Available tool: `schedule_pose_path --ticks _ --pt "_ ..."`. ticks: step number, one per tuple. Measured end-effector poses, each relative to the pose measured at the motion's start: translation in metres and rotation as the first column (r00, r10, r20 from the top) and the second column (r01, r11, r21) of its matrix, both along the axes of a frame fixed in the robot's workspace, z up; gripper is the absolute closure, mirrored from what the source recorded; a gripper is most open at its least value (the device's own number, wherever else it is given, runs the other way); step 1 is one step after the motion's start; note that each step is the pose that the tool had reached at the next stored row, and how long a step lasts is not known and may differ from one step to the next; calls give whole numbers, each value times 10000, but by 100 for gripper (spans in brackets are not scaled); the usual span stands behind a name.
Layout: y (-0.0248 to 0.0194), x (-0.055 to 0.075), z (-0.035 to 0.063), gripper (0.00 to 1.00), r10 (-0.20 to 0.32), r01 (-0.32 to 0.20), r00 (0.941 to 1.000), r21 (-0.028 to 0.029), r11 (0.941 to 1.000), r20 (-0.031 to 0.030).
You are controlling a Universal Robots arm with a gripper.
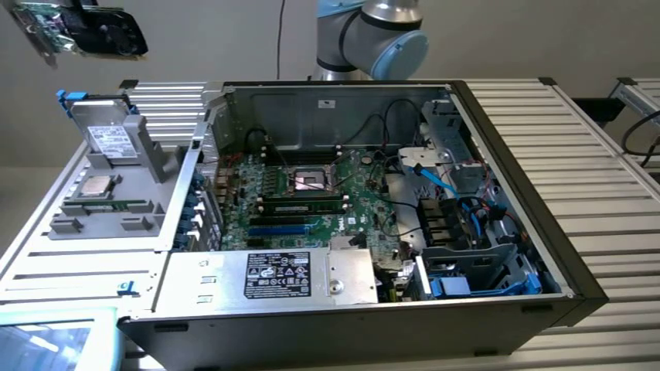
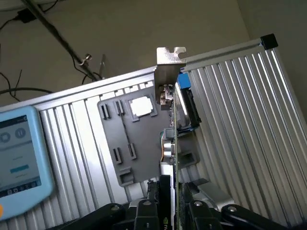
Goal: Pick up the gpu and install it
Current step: 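Pick up the gpu and move the gpu toward the slot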
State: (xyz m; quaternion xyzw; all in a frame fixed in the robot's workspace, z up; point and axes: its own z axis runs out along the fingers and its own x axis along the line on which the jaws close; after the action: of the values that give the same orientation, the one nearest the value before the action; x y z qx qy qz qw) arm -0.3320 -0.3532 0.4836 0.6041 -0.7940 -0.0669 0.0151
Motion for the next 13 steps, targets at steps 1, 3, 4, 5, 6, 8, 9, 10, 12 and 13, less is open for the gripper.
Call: schedule_pose_path --ticks 1,3,4,5,6,8,9,10,12,13 --pt "0 0 0 72 180 -180 9998 0 9998 0" --pt "0 0 -1 72 540 -540 9985 0 9985 1" --pt "0 0 0 72 735 -735 9973 0 9973 0" --pt "0 0 -1 72 915 -915 9958 0 9958 1" --pt "0 0 -1 72 1094 -1094 9940 0 9940 1" --pt "0 0 -1 72 1450 -1450 9894 0 9894 1" --pt "0 0 -2 72 1629 -1629 9866 0 9866 1" --pt "0 0 -2 72 1805 -1805 9836 0 9836 1" --pt "0 0 -2 72 2169 -2169 9762 0 9762 0" --pt "0 0 -2 72 2344 -2344 9722 0 9722 0"
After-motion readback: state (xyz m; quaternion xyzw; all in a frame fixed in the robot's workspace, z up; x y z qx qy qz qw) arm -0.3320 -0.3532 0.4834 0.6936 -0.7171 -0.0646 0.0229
